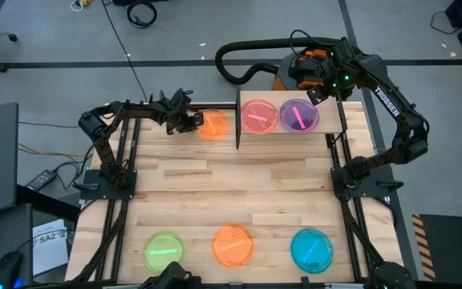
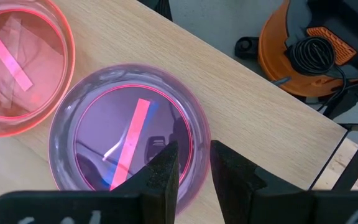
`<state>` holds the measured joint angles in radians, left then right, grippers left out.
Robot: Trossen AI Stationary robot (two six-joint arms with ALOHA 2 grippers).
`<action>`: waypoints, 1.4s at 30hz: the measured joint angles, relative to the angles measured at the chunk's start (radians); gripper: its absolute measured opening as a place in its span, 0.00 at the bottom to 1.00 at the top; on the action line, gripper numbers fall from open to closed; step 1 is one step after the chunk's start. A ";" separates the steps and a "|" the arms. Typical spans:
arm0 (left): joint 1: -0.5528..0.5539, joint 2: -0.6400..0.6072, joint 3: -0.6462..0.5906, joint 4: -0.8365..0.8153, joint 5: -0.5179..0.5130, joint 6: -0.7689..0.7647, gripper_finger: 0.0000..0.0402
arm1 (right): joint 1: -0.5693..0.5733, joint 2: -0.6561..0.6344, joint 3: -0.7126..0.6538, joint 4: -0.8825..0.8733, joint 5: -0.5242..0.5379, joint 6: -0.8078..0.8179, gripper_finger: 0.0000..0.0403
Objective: Place and stack plates onto a shelf
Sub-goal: Stack the top orange plate on top of the pink plate on the shelf
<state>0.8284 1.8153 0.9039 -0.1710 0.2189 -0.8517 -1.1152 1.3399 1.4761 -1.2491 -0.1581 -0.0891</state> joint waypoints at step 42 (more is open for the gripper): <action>-0.002 -0.309 -0.002 -0.064 0.011 0.193 0.01 | 0.000 0.000 0.000 -0.001 0.004 0.045 0.24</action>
<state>0.8268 1.5060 0.9020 -0.2352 0.2298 -0.6587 -1.1152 1.3399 1.4761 -1.2499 -0.1543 -0.0444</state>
